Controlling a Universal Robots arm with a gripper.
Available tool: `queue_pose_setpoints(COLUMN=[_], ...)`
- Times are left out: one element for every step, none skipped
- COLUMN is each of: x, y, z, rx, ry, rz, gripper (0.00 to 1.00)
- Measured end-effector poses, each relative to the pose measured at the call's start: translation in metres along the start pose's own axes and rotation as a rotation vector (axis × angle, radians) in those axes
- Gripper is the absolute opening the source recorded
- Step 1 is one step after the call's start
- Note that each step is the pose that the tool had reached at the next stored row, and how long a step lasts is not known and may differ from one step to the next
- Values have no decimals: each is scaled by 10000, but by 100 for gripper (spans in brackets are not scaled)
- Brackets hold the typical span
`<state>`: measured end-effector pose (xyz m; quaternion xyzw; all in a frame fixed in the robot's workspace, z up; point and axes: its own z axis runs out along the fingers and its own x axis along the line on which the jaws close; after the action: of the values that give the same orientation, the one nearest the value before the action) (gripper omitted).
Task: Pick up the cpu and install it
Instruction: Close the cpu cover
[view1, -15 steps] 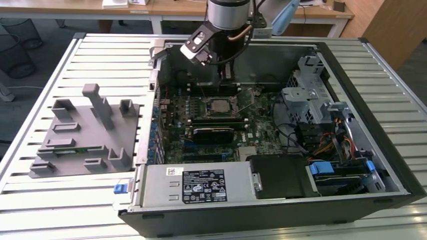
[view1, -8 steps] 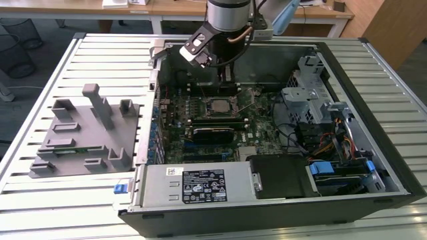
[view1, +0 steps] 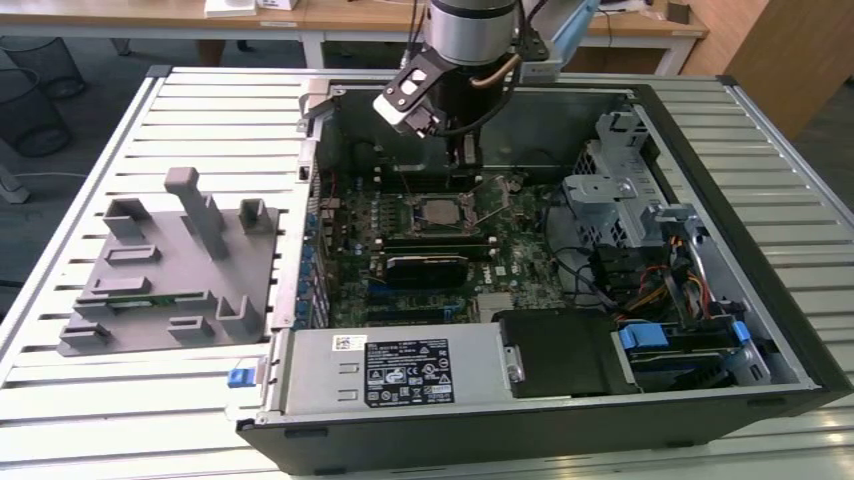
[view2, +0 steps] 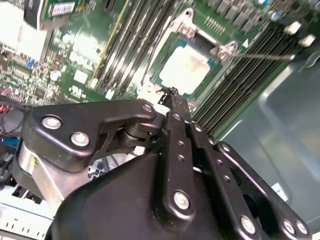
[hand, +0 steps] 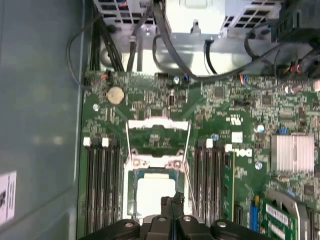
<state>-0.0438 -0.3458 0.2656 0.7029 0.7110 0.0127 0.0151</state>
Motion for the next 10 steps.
queue_pose_setpoints(x=[0,0,0,0,1,2,4,8,14,25], y=[21,41,60,80,101,120,140,161,180,196], z=[1,2,3,5,6,8,11,14,17,19], rx=[-1,0,0,0,2,5,11,18,24,29], ry=[0,1,0,1,0,0,0,0,0,-1], rz=[0,0,1,2,1,1,1,1,1,1], gripper=[11,11,11,11,11,11,11,11,11,11])
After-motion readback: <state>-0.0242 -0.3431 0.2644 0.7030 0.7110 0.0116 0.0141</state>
